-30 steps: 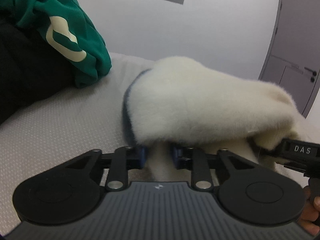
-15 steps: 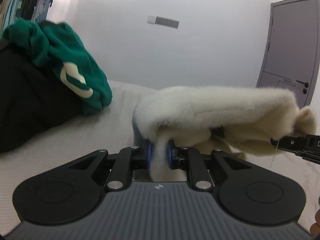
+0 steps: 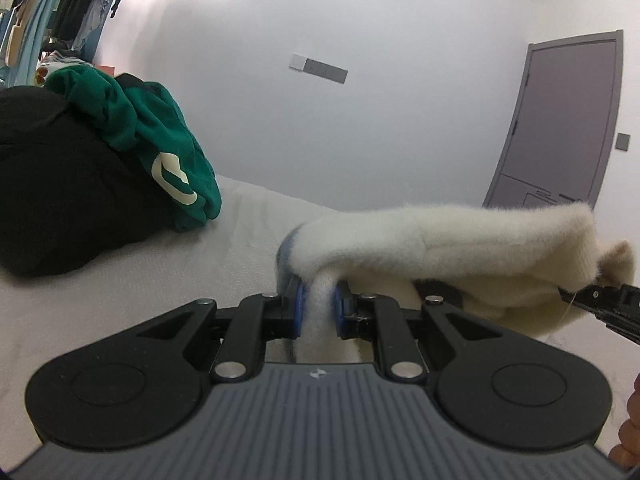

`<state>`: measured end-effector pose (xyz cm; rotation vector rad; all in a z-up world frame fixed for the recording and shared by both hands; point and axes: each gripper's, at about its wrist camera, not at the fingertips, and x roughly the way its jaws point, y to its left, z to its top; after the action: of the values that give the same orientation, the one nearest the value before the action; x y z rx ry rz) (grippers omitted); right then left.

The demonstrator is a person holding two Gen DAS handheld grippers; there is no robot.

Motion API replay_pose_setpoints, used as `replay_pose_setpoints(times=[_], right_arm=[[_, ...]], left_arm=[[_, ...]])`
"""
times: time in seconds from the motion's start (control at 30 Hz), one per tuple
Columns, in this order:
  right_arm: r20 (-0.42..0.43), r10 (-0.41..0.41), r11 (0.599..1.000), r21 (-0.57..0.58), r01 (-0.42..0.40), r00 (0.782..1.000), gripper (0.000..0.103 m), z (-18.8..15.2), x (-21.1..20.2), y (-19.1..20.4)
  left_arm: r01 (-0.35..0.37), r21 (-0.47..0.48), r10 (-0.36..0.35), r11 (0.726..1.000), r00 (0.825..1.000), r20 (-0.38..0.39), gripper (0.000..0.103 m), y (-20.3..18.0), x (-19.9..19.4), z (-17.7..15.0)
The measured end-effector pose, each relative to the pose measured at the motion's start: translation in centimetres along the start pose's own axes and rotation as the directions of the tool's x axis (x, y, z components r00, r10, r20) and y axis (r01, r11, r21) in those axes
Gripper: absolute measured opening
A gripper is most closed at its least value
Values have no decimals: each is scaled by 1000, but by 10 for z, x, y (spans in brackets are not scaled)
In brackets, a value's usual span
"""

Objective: Fold large clothes
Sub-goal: 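Lift the sweater with both grippers and pull the grippers apart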

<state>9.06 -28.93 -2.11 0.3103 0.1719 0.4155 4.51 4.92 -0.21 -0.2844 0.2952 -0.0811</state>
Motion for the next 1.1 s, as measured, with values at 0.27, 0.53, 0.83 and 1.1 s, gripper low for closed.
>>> replay_pose_setpoints(times=[0.27, 0.53, 0.83, 1.1], right_arm=[[36, -34, 999, 17, 34, 999, 15, 2, -36, -3], [-160, -136, 980, 123, 157, 978, 15, -18, 7, -32], [-414, -242, 952, 74, 298, 877, 15, -61, 86, -48], [-493, -285, 935, 45, 351, 822, 17, -93, 129, -54]], left_arm=[[37, -34, -38, 999, 999, -28, 17, -10, -58, -10], [-15, -17, 13, 1000, 993, -119, 18, -11, -28, -28], [-117, -84, 91, 990, 961, -261, 19, 18, 32, -49], [-161, -26, 146, 987, 941, -306, 19, 21, 67, -59]])
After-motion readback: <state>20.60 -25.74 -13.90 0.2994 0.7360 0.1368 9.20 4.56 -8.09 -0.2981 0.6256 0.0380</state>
